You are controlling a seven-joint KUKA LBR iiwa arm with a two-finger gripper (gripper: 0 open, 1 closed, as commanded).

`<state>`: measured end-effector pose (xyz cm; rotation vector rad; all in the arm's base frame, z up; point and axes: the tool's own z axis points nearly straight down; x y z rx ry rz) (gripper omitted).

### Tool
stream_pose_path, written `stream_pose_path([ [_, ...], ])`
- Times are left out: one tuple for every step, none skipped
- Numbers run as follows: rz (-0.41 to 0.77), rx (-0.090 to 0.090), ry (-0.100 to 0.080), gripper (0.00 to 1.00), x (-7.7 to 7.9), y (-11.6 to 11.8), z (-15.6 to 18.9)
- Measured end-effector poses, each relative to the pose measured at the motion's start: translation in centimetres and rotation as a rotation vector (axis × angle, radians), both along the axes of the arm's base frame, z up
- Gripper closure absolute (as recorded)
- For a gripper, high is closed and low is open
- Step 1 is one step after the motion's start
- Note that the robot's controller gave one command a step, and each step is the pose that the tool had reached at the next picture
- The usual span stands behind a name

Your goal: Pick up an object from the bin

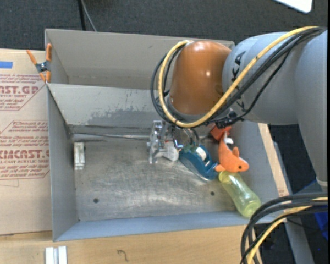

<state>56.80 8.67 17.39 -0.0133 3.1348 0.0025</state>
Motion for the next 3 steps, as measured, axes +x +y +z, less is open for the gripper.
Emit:
stream_pose_path([
  [-0.006,-0.001,0.011,1.00,0.3,-0.3,-3.6],
  [0.002,-0.001,0.006,1.00,-0.4,0.3,-1.7],
  [0.040,-0.001,0.010,1.00,-0.5,-2.5,4.0],
])
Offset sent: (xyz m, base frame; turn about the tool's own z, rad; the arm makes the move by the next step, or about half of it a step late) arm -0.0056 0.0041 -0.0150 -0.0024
